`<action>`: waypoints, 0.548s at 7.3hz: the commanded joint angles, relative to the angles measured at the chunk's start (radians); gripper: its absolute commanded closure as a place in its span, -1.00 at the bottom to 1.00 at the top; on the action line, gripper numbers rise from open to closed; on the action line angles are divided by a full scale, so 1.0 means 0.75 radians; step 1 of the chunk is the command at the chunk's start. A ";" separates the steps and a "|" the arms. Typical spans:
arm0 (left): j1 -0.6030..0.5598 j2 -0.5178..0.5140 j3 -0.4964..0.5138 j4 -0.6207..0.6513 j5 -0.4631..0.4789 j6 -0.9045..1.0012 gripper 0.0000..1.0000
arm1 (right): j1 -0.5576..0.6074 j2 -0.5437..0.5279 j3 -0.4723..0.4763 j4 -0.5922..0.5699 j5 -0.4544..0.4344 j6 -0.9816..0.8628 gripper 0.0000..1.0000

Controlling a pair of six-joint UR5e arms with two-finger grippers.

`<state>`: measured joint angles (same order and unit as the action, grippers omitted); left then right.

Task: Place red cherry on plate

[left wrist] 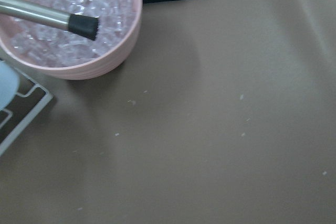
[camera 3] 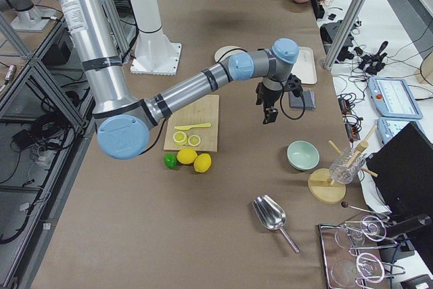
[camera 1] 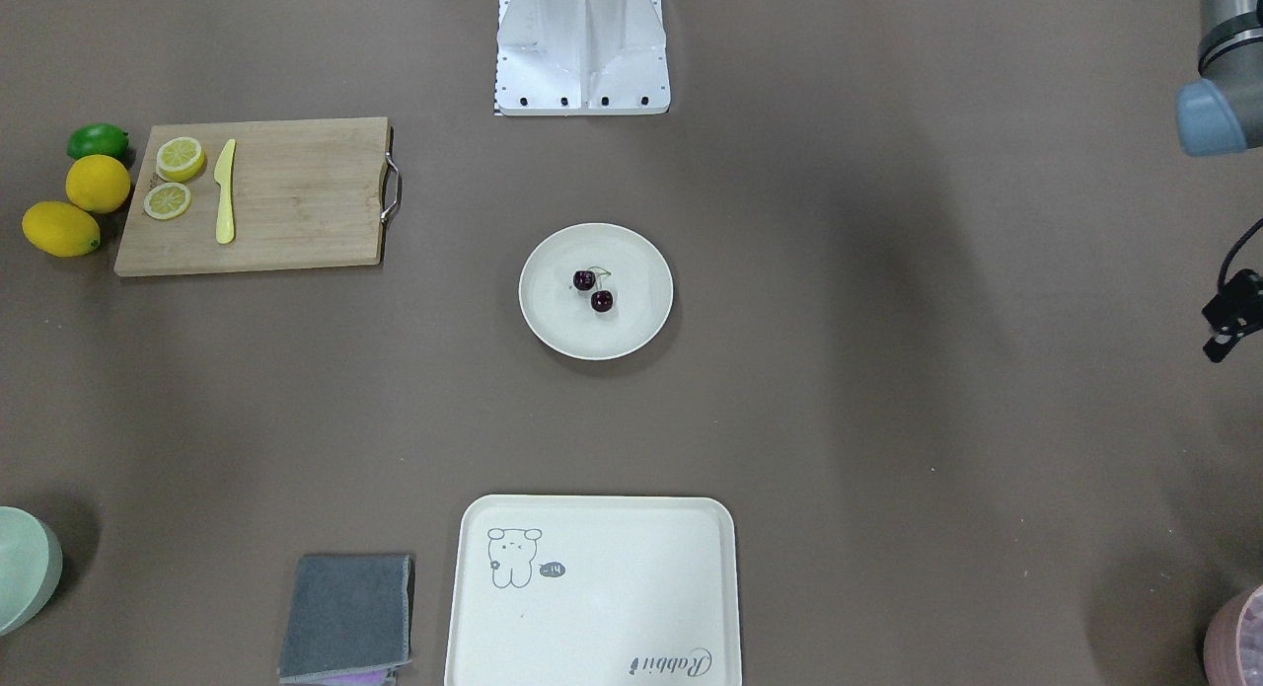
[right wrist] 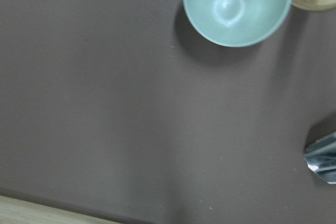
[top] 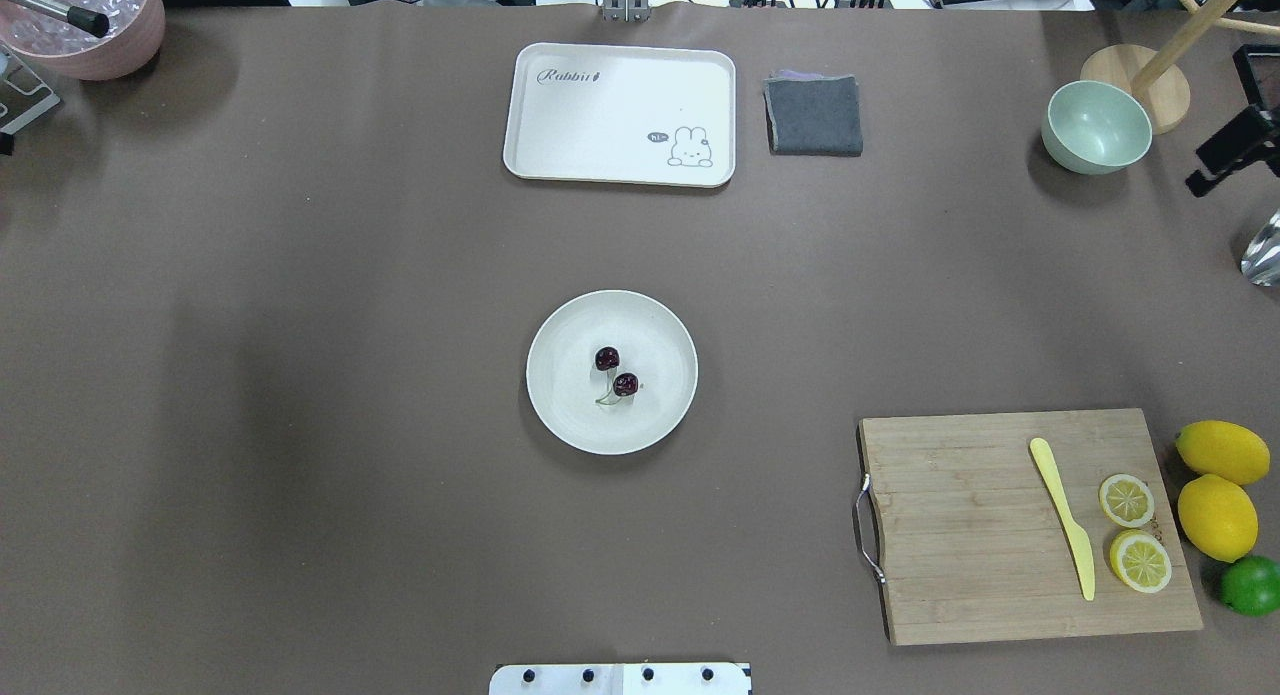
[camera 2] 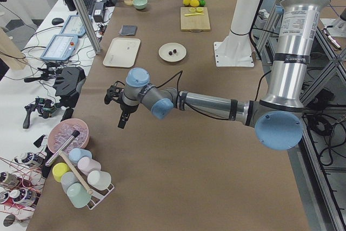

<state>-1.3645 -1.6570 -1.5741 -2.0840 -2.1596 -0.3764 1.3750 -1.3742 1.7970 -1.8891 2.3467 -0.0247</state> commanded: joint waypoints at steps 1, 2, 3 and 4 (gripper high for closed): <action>-0.146 0.086 0.010 0.089 -0.076 0.235 -0.96 | 0.138 -0.145 0.005 0.011 -0.012 -0.120 -1.00; -0.177 0.111 0.013 0.099 -0.141 0.264 -0.96 | 0.140 -0.198 0.009 0.021 -0.022 -0.106 -1.00; -0.197 0.141 0.009 0.103 -0.210 0.267 -0.96 | 0.142 -0.225 -0.003 0.060 -0.028 -0.102 -1.00; -0.203 0.192 0.002 0.089 -0.221 0.269 -0.96 | 0.155 -0.280 -0.003 0.095 -0.047 -0.104 -1.00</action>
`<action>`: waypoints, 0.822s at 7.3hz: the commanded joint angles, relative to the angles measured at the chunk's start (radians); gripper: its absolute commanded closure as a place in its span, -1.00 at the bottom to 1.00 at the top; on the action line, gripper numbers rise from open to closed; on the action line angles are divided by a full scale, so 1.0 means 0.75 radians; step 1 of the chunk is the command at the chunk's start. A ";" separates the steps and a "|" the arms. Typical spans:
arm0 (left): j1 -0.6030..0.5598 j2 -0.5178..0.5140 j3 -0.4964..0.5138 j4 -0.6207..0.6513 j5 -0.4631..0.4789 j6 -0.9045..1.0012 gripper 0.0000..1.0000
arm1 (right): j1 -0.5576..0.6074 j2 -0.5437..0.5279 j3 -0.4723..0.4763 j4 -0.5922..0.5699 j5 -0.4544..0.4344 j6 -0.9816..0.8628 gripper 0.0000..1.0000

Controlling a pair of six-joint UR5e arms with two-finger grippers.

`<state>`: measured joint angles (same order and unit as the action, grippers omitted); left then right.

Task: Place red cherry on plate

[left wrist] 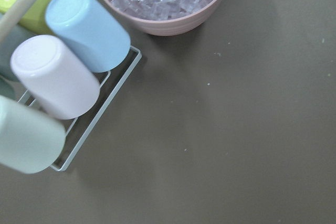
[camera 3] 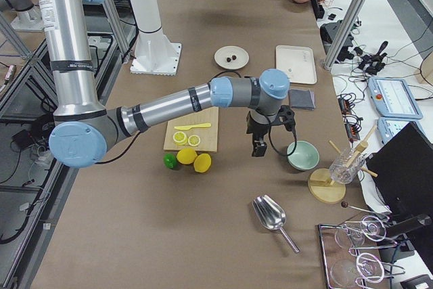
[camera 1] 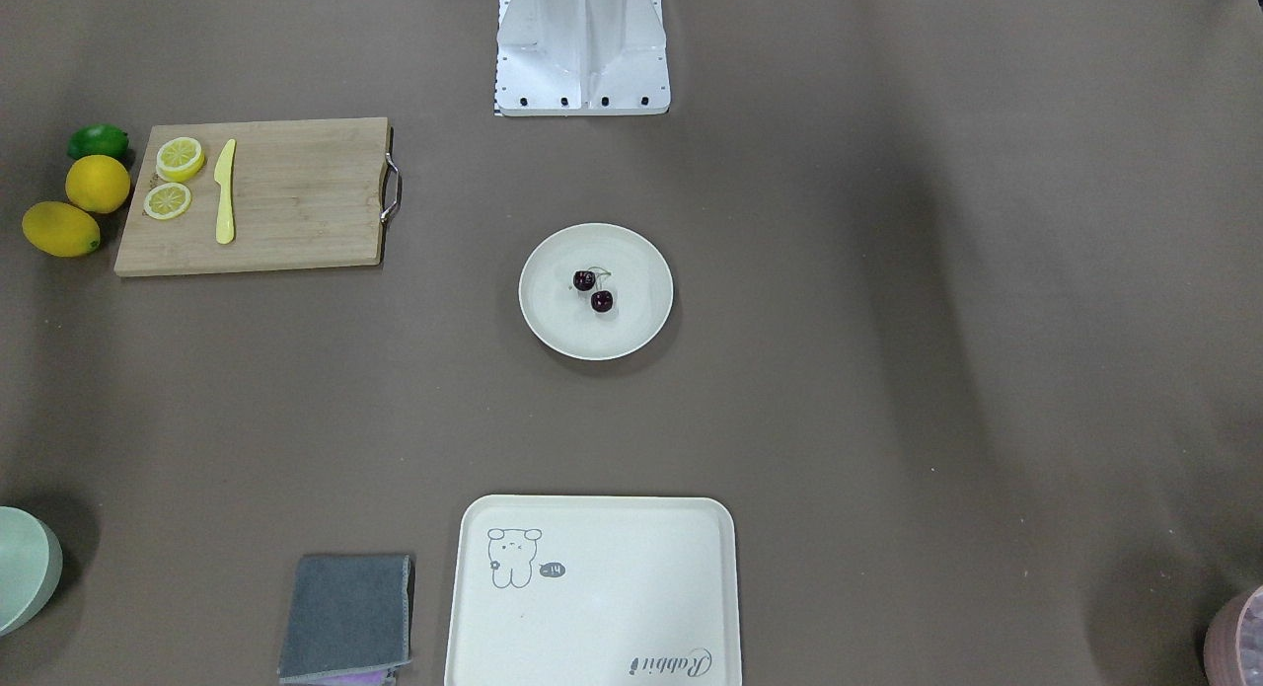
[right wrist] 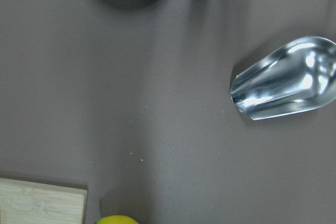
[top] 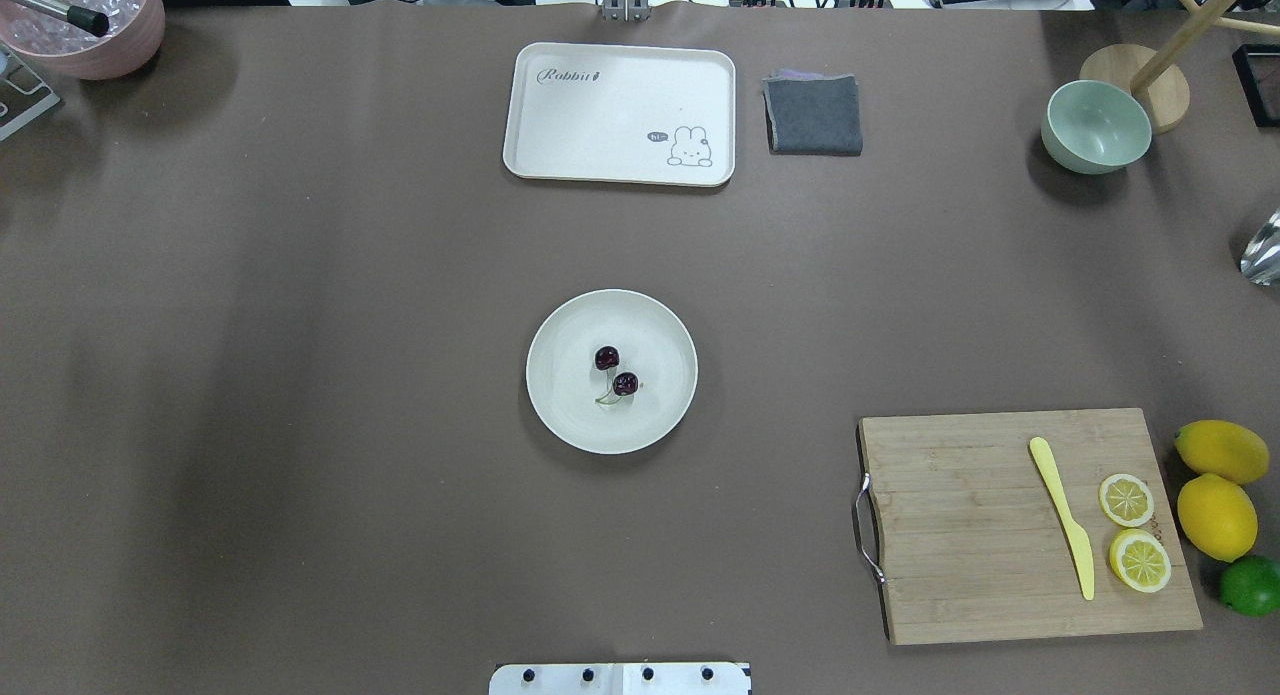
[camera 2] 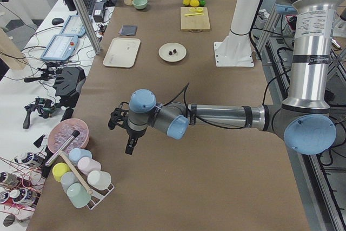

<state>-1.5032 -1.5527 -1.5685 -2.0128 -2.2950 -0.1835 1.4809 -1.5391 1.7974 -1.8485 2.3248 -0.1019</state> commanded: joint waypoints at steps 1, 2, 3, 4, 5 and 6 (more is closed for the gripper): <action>-0.033 0.084 -0.029 -0.006 -0.041 0.012 -0.96 | 0.032 -0.138 -0.003 0.122 -0.024 0.001 -1.00; -0.051 0.086 -0.034 -0.002 -0.041 0.012 -0.96 | 0.050 -0.177 -0.018 0.157 -0.032 0.001 -1.00; -0.078 0.074 -0.046 0.018 -0.039 0.012 -0.96 | 0.052 -0.193 -0.024 0.160 -0.030 0.001 -1.00; -0.080 0.054 -0.078 0.130 -0.039 0.012 -0.96 | 0.052 -0.200 -0.024 0.168 -0.028 0.001 -1.00; -0.082 0.025 -0.113 0.220 -0.035 0.014 -0.96 | 0.054 -0.200 -0.026 0.168 -0.030 0.001 -1.00; -0.094 0.023 -0.107 0.254 -0.031 0.127 -0.96 | 0.052 -0.200 -0.026 0.168 -0.030 0.003 -1.00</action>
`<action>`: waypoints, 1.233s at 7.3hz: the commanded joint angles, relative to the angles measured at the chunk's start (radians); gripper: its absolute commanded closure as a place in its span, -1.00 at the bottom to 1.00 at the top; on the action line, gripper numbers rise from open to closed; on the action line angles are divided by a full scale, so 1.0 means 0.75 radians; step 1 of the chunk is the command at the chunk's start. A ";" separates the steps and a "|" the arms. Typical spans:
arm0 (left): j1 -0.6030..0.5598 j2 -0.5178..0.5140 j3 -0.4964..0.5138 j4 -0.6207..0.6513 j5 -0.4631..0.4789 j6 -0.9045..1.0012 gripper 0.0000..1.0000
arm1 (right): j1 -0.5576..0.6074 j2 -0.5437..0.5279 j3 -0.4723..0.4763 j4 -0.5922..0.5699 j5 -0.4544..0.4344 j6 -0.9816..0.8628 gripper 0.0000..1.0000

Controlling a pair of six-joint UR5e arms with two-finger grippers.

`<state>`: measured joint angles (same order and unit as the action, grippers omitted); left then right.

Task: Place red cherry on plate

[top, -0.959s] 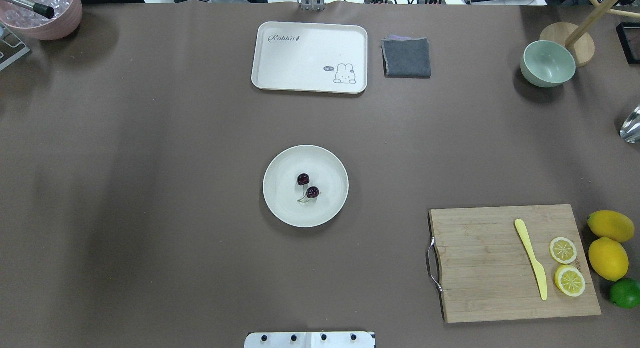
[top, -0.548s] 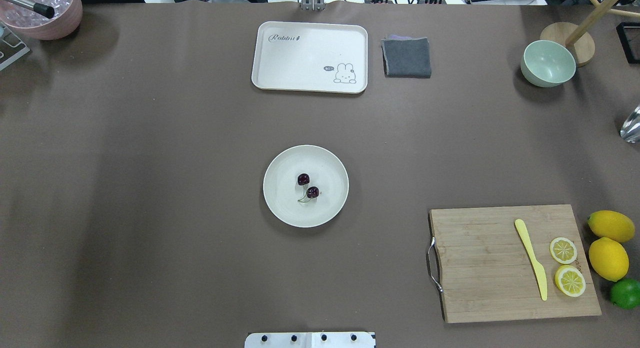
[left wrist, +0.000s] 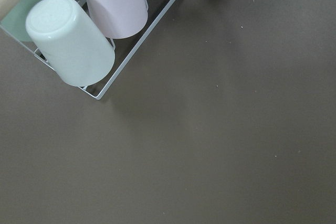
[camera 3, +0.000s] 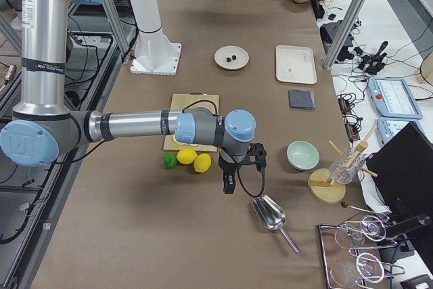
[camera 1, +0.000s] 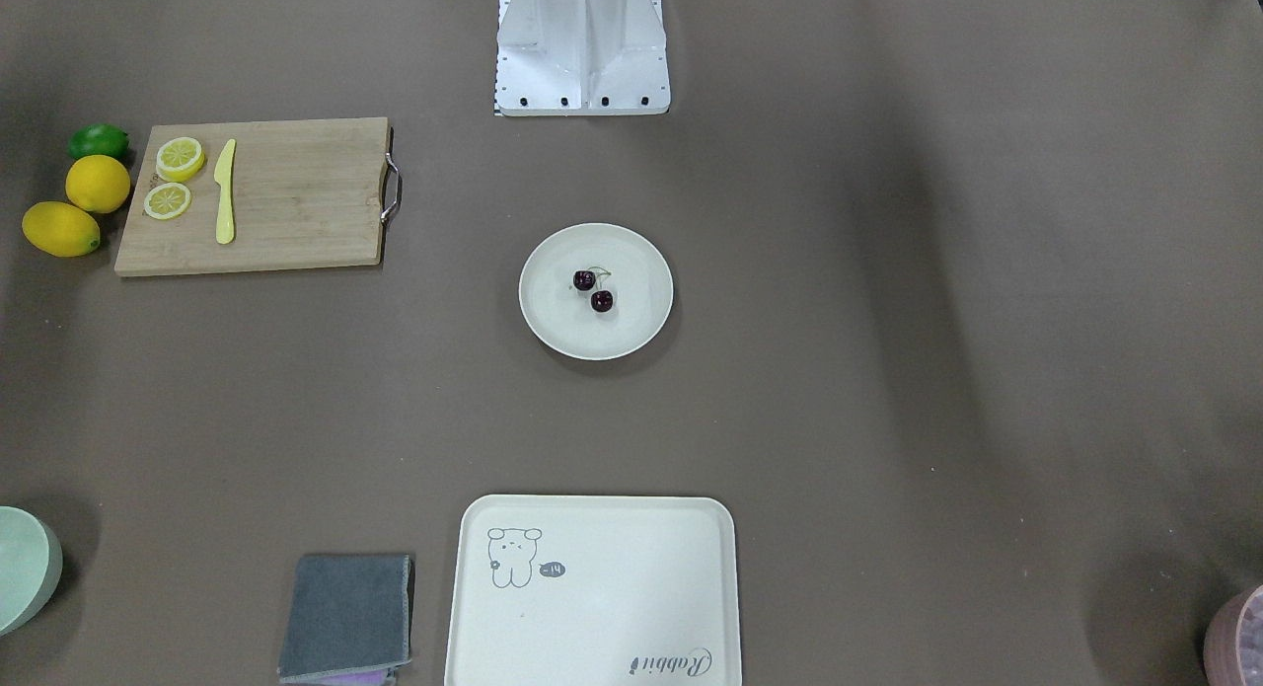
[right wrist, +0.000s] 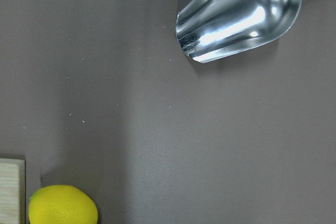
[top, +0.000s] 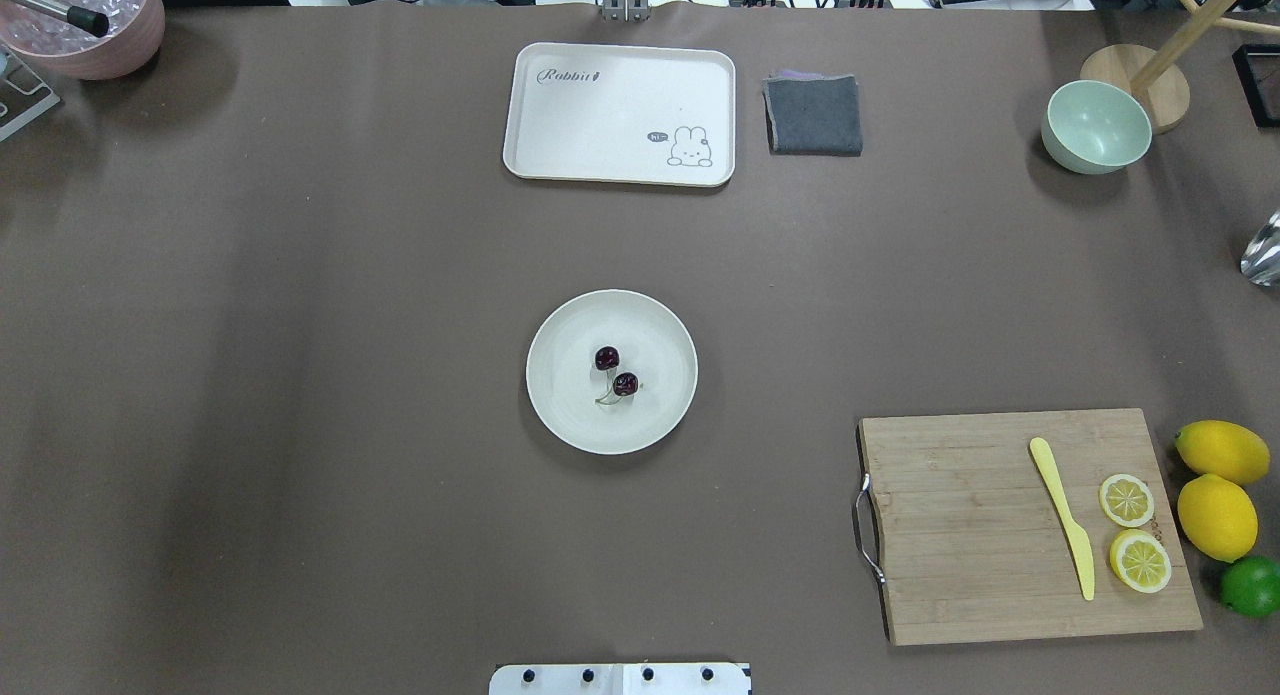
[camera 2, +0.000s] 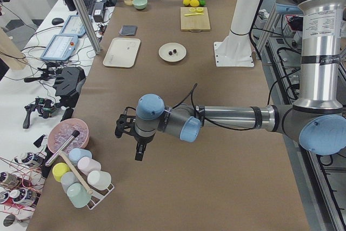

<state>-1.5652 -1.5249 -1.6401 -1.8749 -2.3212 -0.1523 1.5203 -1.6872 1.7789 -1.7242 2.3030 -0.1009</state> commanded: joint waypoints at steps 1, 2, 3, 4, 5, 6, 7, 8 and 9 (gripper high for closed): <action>-0.060 -0.051 -0.024 0.163 0.011 0.143 -0.96 | 0.000 -0.002 0.001 0.002 0.003 0.004 -1.00; -0.063 -0.053 -0.024 0.170 0.015 0.144 -0.96 | 0.000 -0.002 -0.003 0.004 0.006 0.002 -1.00; -0.063 -0.041 -0.020 0.166 0.015 0.144 -0.96 | 0.000 0.000 0.001 0.004 0.004 0.000 -1.00; -0.063 -0.035 -0.018 0.164 0.013 0.144 -0.96 | 0.000 0.002 0.001 0.004 0.001 0.002 -1.00; -0.065 -0.035 -0.014 0.164 0.015 0.144 -0.96 | 0.000 0.004 0.001 0.004 0.001 0.002 -1.00; -0.065 -0.033 -0.012 0.164 0.013 0.144 -0.96 | 0.002 0.002 0.003 0.004 0.005 0.004 -1.00; -0.065 -0.033 -0.010 0.162 0.013 0.144 -0.96 | 0.008 0.004 0.003 0.004 0.006 0.004 -1.00; -0.065 -0.033 -0.010 0.162 0.013 0.144 -0.96 | 0.008 0.004 0.003 0.004 0.006 0.004 -1.00; -0.065 -0.033 -0.008 0.162 0.013 0.144 -0.96 | 0.010 0.002 0.007 0.004 0.006 0.004 -1.00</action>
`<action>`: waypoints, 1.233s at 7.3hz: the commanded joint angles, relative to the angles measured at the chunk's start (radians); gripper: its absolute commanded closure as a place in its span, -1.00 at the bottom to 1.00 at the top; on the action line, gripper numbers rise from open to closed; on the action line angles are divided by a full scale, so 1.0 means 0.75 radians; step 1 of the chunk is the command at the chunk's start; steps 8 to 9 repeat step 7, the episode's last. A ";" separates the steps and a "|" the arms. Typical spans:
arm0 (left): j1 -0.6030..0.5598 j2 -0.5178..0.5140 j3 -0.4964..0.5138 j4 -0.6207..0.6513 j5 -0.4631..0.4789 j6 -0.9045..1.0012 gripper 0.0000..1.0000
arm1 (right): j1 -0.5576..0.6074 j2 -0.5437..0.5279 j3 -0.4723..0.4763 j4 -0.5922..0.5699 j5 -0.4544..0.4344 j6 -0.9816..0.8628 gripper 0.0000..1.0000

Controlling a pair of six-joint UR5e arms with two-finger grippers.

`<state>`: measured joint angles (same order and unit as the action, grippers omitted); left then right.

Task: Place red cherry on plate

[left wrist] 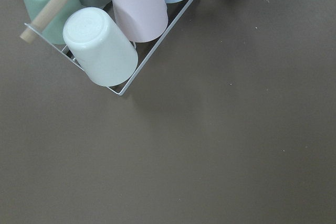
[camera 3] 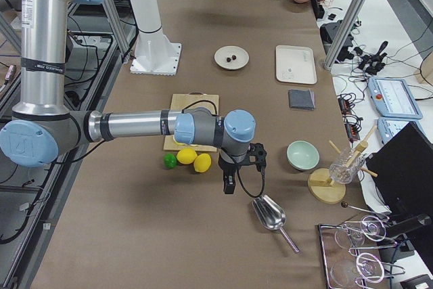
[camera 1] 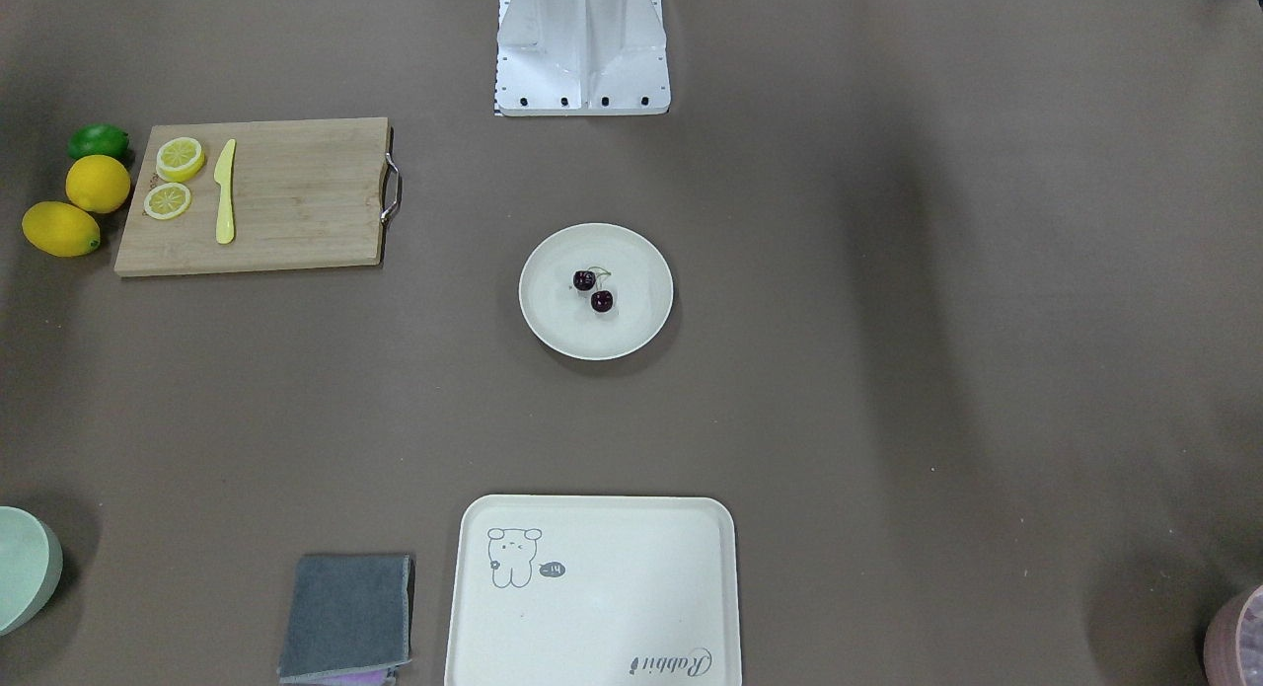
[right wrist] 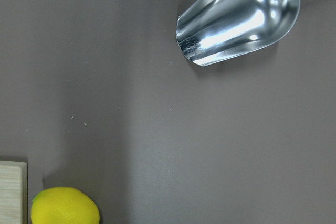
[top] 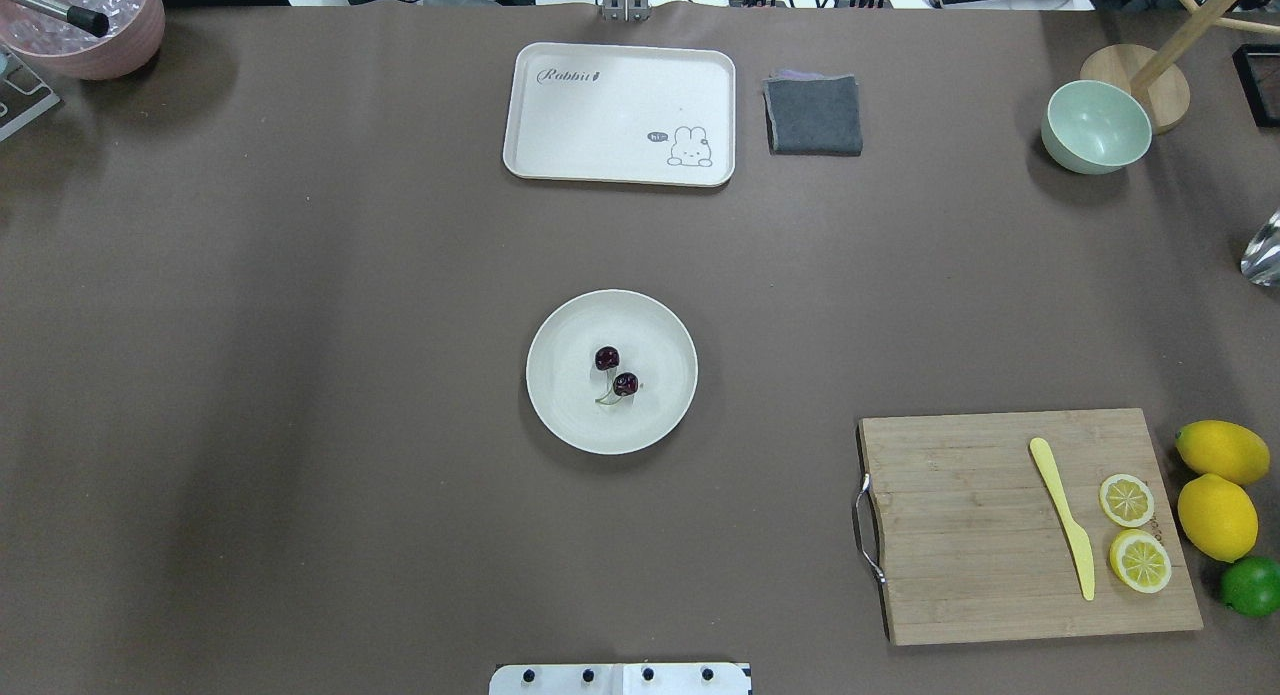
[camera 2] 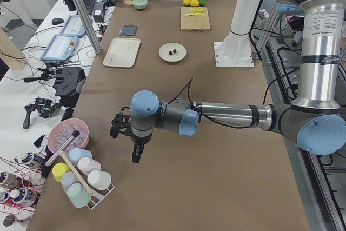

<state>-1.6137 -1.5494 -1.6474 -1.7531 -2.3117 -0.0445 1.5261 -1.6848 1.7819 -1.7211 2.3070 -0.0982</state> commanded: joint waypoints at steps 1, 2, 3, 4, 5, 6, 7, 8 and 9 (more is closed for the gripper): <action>0.000 0.000 0.002 0.000 0.000 0.000 -0.96 | 0.004 -0.001 0.003 0.000 0.000 0.000 -1.00; 0.000 -0.002 0.000 0.000 -0.002 0.000 -0.96 | 0.004 0.001 0.003 0.000 0.000 0.000 -1.00; 0.000 -0.002 0.000 0.000 -0.002 0.000 -0.96 | 0.004 0.005 0.003 0.000 0.000 0.000 -1.00; 0.000 -0.002 0.000 0.000 -0.002 0.000 -0.96 | 0.004 0.005 0.003 0.000 0.000 0.002 -1.00; 0.000 -0.002 0.000 -0.002 -0.002 0.000 -0.96 | 0.004 0.007 0.001 0.000 0.002 0.002 -1.00; 0.000 -0.004 0.002 -0.006 -0.002 0.000 -0.96 | 0.004 0.009 0.001 0.000 0.002 0.002 -1.00; 0.000 -0.004 0.000 -0.006 -0.002 0.000 -0.96 | 0.004 0.011 -0.003 0.000 0.002 0.002 -1.00; 0.000 -0.004 0.000 -0.006 -0.002 0.000 -0.96 | 0.004 0.011 -0.003 0.000 0.002 0.002 -1.00; 0.000 -0.004 0.000 -0.006 -0.002 0.000 -0.96 | 0.004 0.011 -0.003 0.000 0.002 0.002 -1.00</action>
